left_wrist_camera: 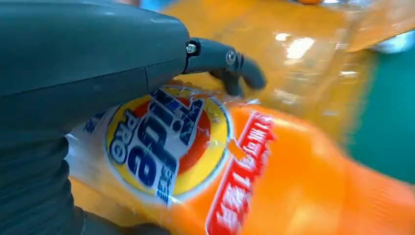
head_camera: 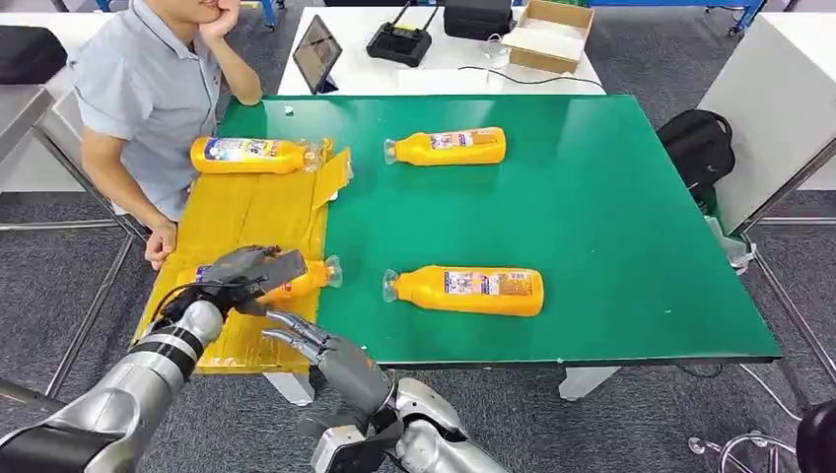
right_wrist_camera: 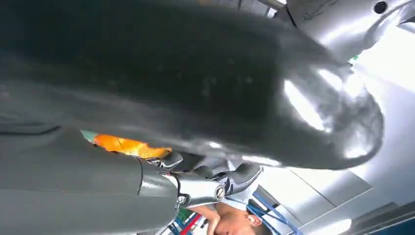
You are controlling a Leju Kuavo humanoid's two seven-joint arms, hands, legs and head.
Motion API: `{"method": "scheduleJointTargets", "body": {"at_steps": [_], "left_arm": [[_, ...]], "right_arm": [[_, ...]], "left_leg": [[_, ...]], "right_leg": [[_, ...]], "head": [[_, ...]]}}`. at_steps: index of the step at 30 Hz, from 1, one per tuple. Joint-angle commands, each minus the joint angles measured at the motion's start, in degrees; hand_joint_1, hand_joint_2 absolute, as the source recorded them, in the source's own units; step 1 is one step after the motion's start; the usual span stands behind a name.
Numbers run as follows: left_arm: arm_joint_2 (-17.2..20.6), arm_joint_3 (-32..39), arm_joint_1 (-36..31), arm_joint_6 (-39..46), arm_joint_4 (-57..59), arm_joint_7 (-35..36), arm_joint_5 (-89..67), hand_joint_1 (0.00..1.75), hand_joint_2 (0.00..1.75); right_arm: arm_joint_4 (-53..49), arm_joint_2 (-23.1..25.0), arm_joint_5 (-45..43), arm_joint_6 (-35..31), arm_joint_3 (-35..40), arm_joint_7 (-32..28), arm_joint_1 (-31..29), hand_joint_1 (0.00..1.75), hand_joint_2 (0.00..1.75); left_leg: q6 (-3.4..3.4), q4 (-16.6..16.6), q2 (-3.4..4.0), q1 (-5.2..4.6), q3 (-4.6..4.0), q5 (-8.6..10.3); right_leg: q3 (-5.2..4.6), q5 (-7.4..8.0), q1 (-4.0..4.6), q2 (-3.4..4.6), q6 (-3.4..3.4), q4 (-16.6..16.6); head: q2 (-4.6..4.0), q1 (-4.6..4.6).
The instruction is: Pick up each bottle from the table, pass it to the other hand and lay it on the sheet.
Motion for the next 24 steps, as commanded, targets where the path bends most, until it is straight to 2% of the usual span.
{"method": "scheduleJointTargets", "body": {"at_steps": [1,4,6,8,10,12,15,16,18,22,24], "left_arm": [[-1.4,4.2,1.6,-3.4,3.9,-4.8,4.0,0.0,1.75],[-1.6,7.9,3.2,-11.2,-0.7,-14.9,15.0,0.0,1.75],[-1.9,8.0,6.1,-12.5,-7.7,-19.2,22.1,0.0,1.75],[-6.3,12.6,13.2,-2.2,-23.6,-26.1,31.5,0.0,1.75],[-7.4,11.8,18.3,-4.2,-35.8,-24.2,40.1,0.0,1.75],[-7.5,12.2,20.1,-1.6,-40.3,-25.0,42.7,0.0,1.75],[-11.1,17.1,25.1,-1.8,-55.1,-27.4,56.6,0.0,1.75],[-11.7,17.6,26.6,-3.3,-59.5,-23.9,62.3,0.0,1.75],[-12.7,18.9,30.9,5.7,-68.4,-25.1,61.6,0.0,1.75],[-13.4,20.5,35.0,9.9,-73.7,-27.2,62.1,0.0,1.75],[-15.6,23.0,37.5,14.0,-77.6,-28.7,59.3,0.0,1.75]], "right_arm": [[4.3,-1.4,-0.8,-0.8,2.3,-2.0,-1.9,0.0,0.0],[3.8,-2.1,-2.1,-1.0,3.7,-2.0,-1.9,0.0,0.0],[3.8,-2.4,-3.2,-1.3,4.7,-2.0,-2.1,0.0,0.0],[4.0,-2.5,-3.5,-0.6,5.3,-2.0,-2.6,0.0,0.0],[4.2,-3.0,-3.3,-0.4,5.8,-2.0,-2.8,0.0,0.0],[4.4,-3.1,-3.8,-0.8,6.3,-2.0,-3.0,0.0,0.0],[2.9,-3.9,-2.7,-5.3,5.6,-2.0,-2.5,0.0,0.0],[2.8,-4.2,-1.4,-7.4,4.2,-2.0,-2.0,0.0,1.75],[-2.1,-4.6,-3.8,-3.9,-1.0,0.4,0.6,0.0,1.75],[-10.3,-5.6,-3.6,-1.0,-4.3,5.0,2.0,0.0,1.75],[-10.9,-7.7,5.4,-7.9,-5.5,10.0,0.4,0.0,1.75]], "left_leg": [[0.06,-0.1,0.11,-0.02,0.12,-0.05],[0.06,-0.1,0.05,-0.02,0.05,-0.04],[0.09,-0.1,0.12,-0.02,0.05,-0.05],[0.11,-0.1,0.09,-0.03,-0.01,-0.04],[0.09,0.0,0.01,-0.03,-0.18,-0.02],[0.11,0.0,0.13,0.01,-0.35,-0.08],[0.12,0.1,0.19,0.01,-0.49,-0.14],[0.13,0.1,0.24,0.03,-0.47,-0.19],[0.1,0.1,0.28,0.04,-0.68,-0.15],[0.11,0.1,0.44,0.03,-0.67,-0.24],[0.09,0.1,0.38,0.02,-0.9,-0.16]], "right_leg": [[0.09,-0.02,0.01,0.05,-0.09,-0.1],[0.05,-0.03,0.01,0.01,-0.06,-0.1],[0.04,-0.02,0.02,0.06,-0.08,-0.1],[0.0,-0.02,0.01,0.02,-0.07,-0.1],[-0.16,-0.04,-0.01,-0.06,0.0,-0.1],[-0.4,0.01,0.03,0.0,-0.08,-0.1],[-0.51,-0.01,0.04,0.03,-0.16,0.0],[-0.5,-0.03,0.08,0.08,-0.19,0.0],[-0.75,0.02,0.07,0.14,-0.16,0.0],[-0.81,-0.06,0.08,0.17,-0.2,0.0],[-1.02,0.0,0.05,0.14,-0.15,0.0]], "head": [[0.0,0.0],[0.0,0.0],[0.0,0.0],[0.0,0.0],[0.0,0.0],[0.0,0.0],[0.0,0.0],[0.0,0.02],[0.0,0.0],[0.0,0.0],[0.0,0.0]]}}
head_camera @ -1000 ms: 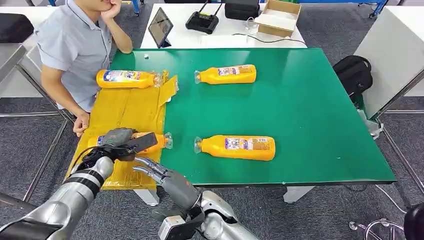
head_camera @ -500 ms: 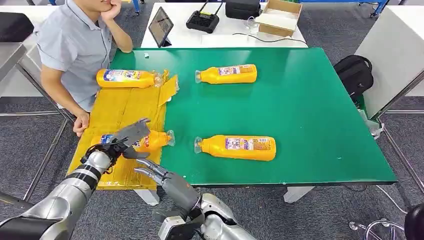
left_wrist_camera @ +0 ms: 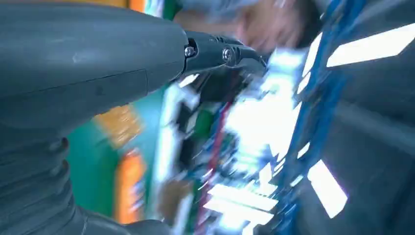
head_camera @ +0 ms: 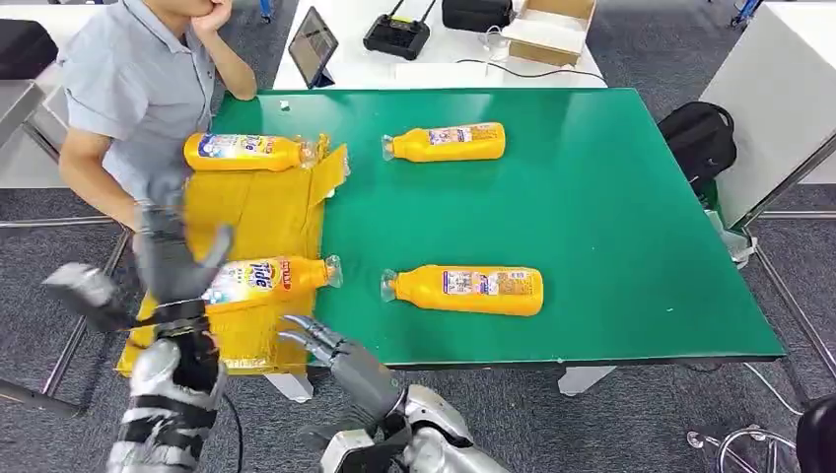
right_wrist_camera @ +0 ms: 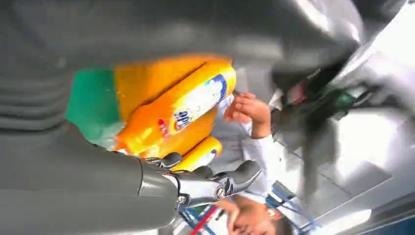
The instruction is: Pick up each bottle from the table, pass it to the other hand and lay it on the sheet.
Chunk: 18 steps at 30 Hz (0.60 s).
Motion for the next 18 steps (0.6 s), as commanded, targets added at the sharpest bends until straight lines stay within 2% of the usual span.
{"method": "scheduleJointTargets", "body": {"at_steps": [1,3,4,6,9,14,16,18], "left_arm": [[-5.6,7.8,11.2,7.8,-22.8,-2.9,-2.7,0.0,1.75],[-5.8,7.9,13.4,6.9,-23.3,-2.9,-2.0,0.0,1.75],[-6.2,8.3,13.8,6.2,-23.6,-2.9,-2.1,0.0,1.75],[-6.0,7.5,14.9,4.8,-22.9,-2.9,-2.6,0.0,1.75],[-6.1,6.0,14.9,4.7,-21.5,-2.9,-5.0,0.0,1.75],[-6.2,5.9,14.5,4.9,-21.2,-2.9,-5.2,0.0,1.75],[-4.4,3.2,14.3,8.6,-16.7,-1.3,-6.6,0.0,1.75],[-3.6,1.3,13.2,8.4,-12.6,-0.2,-5.5,0.0,1.75]], "right_arm": [[-10.0,-5.8,9.1,-3.9,-7.8,8.5,-1.1,0.0,1.75],[-3.8,-8.6,20.1,-7.4,-8.8,18.7,-4.9,0.0,1.75],[-1.2,-8.8,19.8,-6.9,-10.6,16.8,-6.0,0.0,1.75],[8.1,-10.4,27.4,-8.8,-13.0,22.7,-10.5,0.0,1.75],[17.5,-11.2,30.3,-11.1,-17.0,21.2,-15.0,0.0,1.75],[17.6,-10.8,30.4,-11.3,-17.2,20.9,-14.8,0.0,1.75],[17.5,-10.7,30.4,-10.9,-19.1,22.1,-14.6,0.0,1.75],[19.0,-10.9,32.4,-10.3,-18.9,23.2,-16.2,0.0,1.75]], "left_leg": [[0.15,0.1,0.19,0.0,0.08,-0.21],[0.13,0.0,0.13,-0.01,0.04,-0.12],[0.17,0.0,0.13,-0.02,0.14,-0.14],[0.19,0.0,0.03,-0.04,0.2,-0.1],[0.18,-0.1,0.02,-0.08,0.16,-0.03],[0.24,0.0,-0.11,-0.07,-0.01,0.09],[0.24,0.0,-0.06,-0.06,0.1,0.04],[0.23,0.0,-0.16,-0.08,0.01,0.12]], "right_leg": [[0.06,-0.12,0.05,0.11,-0.11,0.0],[0.04,-0.06,0.02,0.07,-0.07,0.0],[0.16,-0.06,0.02,0.05,-0.08,-0.1],[0.26,-0.06,0.01,-0.03,-0.09,-0.1],[0.25,0.02,-0.02,-0.02,-0.07,-0.2],[0.13,0.11,-0.03,-0.1,0.07,-0.1],[0.2,0.09,0.0,-0.06,0.03,-0.1],[0.1,0.12,-0.04,-0.15,0.11,-0.1]], "head": [[0.0,0.0],[0.0,-0.02],[0.0,0.0],[0.0,0.02],[0.0,0.0],[0.0,0.02],[0.0,-0.02],[0.0,0.0]]}}
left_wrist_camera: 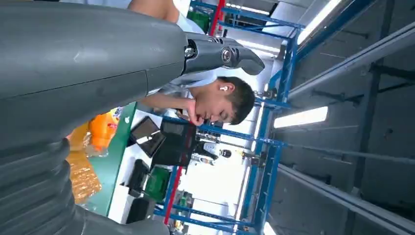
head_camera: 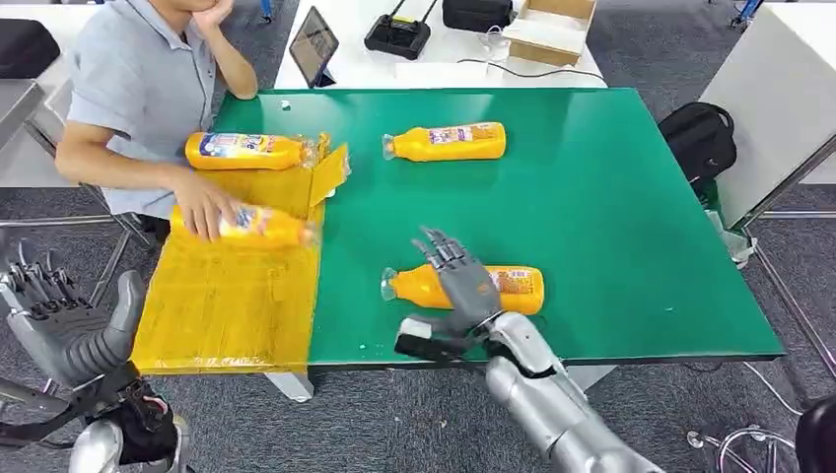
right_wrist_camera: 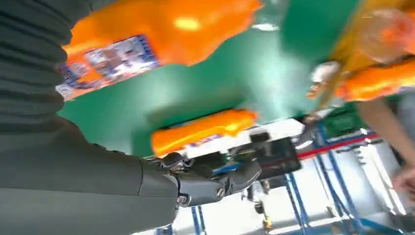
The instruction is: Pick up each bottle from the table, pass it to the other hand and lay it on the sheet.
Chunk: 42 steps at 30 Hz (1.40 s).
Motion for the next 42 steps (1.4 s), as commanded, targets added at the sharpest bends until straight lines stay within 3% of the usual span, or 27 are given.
{"method": "scheduleJointTargets", "body": {"at_steps": [1,3,7,17,23,26,31,42], "left_arm": [[1.8,-4.9,-2.2,3.6,10.7,3.0,-0.3,0.0,1.75],[2.0,-5.6,-2.9,4.6,12.5,3.9,-0.3,0.0,1.75],[2.9,-5.9,-4.9,5.7,17.0,13.1,2.9,0.0,1.75],[3.8,-7.7,-4.5,5.8,17.5,15.7,0.5,0.0,1.75],[3.8,-7.7,-4.3,5.8,17.3,15.7,0.5,0.0,1.75],[3.9,-7.1,-2.3,5.5,15.1,16.8,-0.4,0.0,1.75],[3.3,-3.8,3.7,5.1,8.1,17.5,-1.9,0.0,1.75],[2.6,-3.5,4.8,2.8,7.6,19.9,-0.7,0.0,1.75]], "right_arm": [[11.3,-0.7,2.8,1.4,-3.5,2.8,-6.1,0.0,1.75],[14.8,0.2,4.1,4.0,-3.7,6.0,-8.0,0.0,1.75],[19.3,0.9,7.3,8.0,-3.3,11.6,-8.8,0.0,1.75],[23.0,0.8,13.5,9.3,-0.7,19.9,-8.2,0.0,1.75],[22.8,0.8,13.6,9.2,-0.7,20.0,-8.0,0.0,1.75],[18.9,-0.4,16.5,9.7,0.3,21.3,-5.6,0.0,1.75],[2.6,-5.5,22.0,12.0,1.8,23.8,3.9,0.0,1.75],[-7.2,-11.4,24.4,15.0,-4.0,26.1,12.0,0.0,1.75]], "left_leg": [[0.08,-0.1,-0.08,-0.03,0.26,-0.06],[0.07,-0.1,-0.06,-0.05,0.14,-0.02],[0.09,-0.1,0.01,-0.03,0.25,-0.06],[0.05,-0.1,-0.06,-0.01,0.17,-0.04],[0.06,-0.1,0.0,-0.02,0.21,-0.03],[0.05,-0.1,-0.02,0.0,0.18,-0.02],[0.07,-0.1,-0.07,0.04,0.38,-0.06],[0.11,-0.1,-0.36,0.03,0.39,-0.11]], "right_leg": [[0.28,-0.11,0.01,-0.15,-0.15,-0.1],[0.14,-0.07,-0.02,-0.11,-0.09,0.0],[0.28,-0.07,0.0,-0.07,-0.14,-0.1],[0.19,-0.06,0.02,-0.07,-0.09,-0.1],[0.22,-0.06,0.01,-0.09,-0.11,-0.1],[0.21,-0.06,0.02,-0.08,-0.1,-0.1],[0.4,-0.1,0.07,-0.15,-0.11,-0.1],[0.46,-0.21,0.07,-0.37,-0.14,-0.2]], "head": [[0.0,-0.02],[0.0,-0.02],[0.0,0.0],[0.0,-0.02],[0.0,-0.02],[0.0,0.0],[0.0,0.0],[0.0,-0.02]]}}
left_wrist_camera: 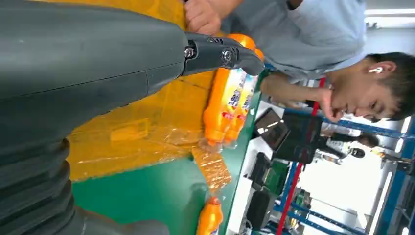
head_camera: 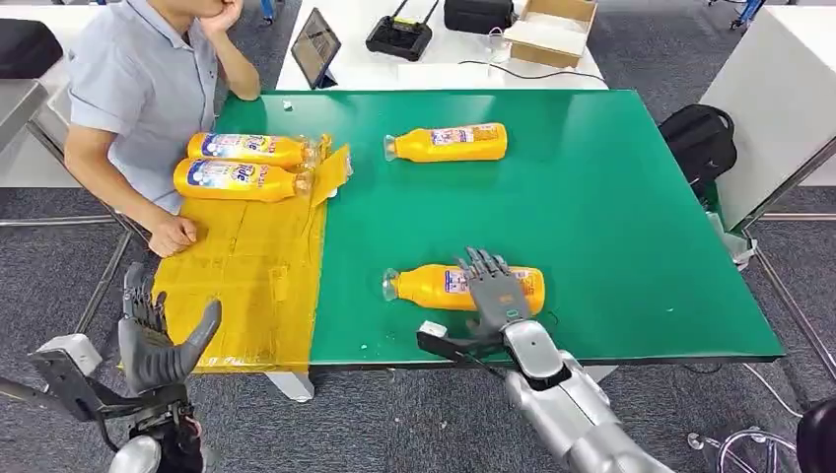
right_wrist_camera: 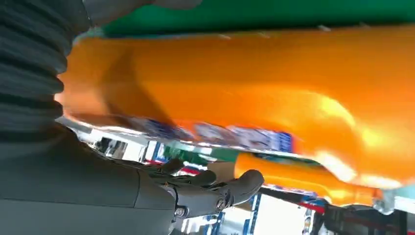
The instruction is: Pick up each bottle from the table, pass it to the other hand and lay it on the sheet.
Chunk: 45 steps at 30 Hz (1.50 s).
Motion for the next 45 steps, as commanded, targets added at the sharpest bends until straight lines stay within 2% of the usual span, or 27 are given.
{"method": "scheduleJointTargets", "body": {"at_steps": [1,12,16,21,22,27,32,36,42,45], "left_arm": [[0.2,1.0,0.6,-0.9,0.0,1.2,0.8,0.0,1.75],[0.4,0.8,1.0,-1.4,-0.1,2.0,0.8,0.0,1.75],[0.6,-0.1,0.2,-1.6,1.2,1.9,0.6,0.0,1.75],[0.5,-0.1,0.1,-1.6,1.1,2.0,0.6,0.0,1.75],[0.5,-0.1,0.1,-1.6,1.1,2.0,0.6,0.0,1.75],[0.5,-0.1,0.1,-1.6,1.1,2.0,0.6,0.0,1.75],[1.3,-1.5,-1.4,-0.8,2.1,0.9,-0.7,0.0,1.75],[1.5,-2.2,-3.3,1.9,3.4,0.2,-2.8,0.0,1.75],[1.9,-3.4,-5.8,2.9,4.7,0.9,-2.6,0.0,1.75],[2.4,-4.6,-7.2,3.4,6.4,0.1,-2.1,0.0,1.75]], "right_arm": [[-6.6,-6.4,0.4,3.1,-2.9,0.8,8.4,0.0,1.75],[-7.1,-7.6,2.0,4.9,-6.2,2.0,8.2,0.0,1.75],[-3.2,-7.5,2.4,3.4,-6.4,-0.4,5.8,0.0,1.75],[-3.1,-7.3,2.5,3.3,-6.4,-0.4,5.9,0.0,1.75],[-3.1,-7.3,2.5,3.3,-6.4,-0.4,5.9,0.0,1.75],[-3.1,-7.3,2.5,3.3,-6.4,-0.4,5.9,0.0,1.75],[6.3,-3.2,0.0,-0.8,-8.8,-4.6,1.5,0.0,1.75],[12.8,1.0,-0.7,-3.3,-7.9,-6.7,-1.9,0.0,1.75],[19.7,4.8,-4.0,-0.5,-8.0,-9.6,-5.3,0.0,1.75],[24.0,5.3,-6.1,-1.6,-8.3,-11.7,-6.6,0.02,1.75]], "left_leg": [[0.08,-0.1,-0.26,0.02,0.17,-0.04],[0.11,-0.1,-0.18,0.03,0.36,-0.08],[0.11,-0.1,-0.11,0.02,0.37,-0.06],[0.2,-0.1,-0.08,0.04,0.45,-0.12],[0.09,-0.1,-0.11,0.01,0.35,-0.02],[0.1,-0.1,-0.09,0.02,0.39,-0.02],[0.16,-0.1,-0.03,0.04,0.45,-0.05],[0.09,-0.1,0.11,0.02,0.44,0.0],[0.03,-0.1,0.31,0.07,0.48,0.03],[0.02,-0.2,0.19,0.09,0.55,0.08]], "right_leg": [[0.28,-0.11,0.06,-0.31,-0.12,-0.1],[0.44,-0.11,0.07,-0.26,-0.16,-0.1],[0.45,-0.06,0.07,-0.18,-0.14,-0.1],[0.56,-0.1,0.12,-0.24,-0.31,-0.2],[0.44,-0.02,0.05,-0.17,-0.12,-0.1],[0.46,-0.01,0.06,-0.15,-0.12,-0.1],[0.53,-0.01,0.1,-0.15,-0.22,-0.2],[0.47,0.08,0.06,0.0,-0.15,-0.1],[0.38,0.2,0.11,0.24,-0.3,-0.1],[0.46,0.22,0.14,0.11,-0.33,-0.2]], "head": [[0.0,0.02],[0.0,0.02],[0.0,0.0],[0.0,0.0],[0.0,0.0],[0.0,0.0],[0.0,0.0],[0.0,0.02],[0.0,0.0],[0.0,0.0]]}}
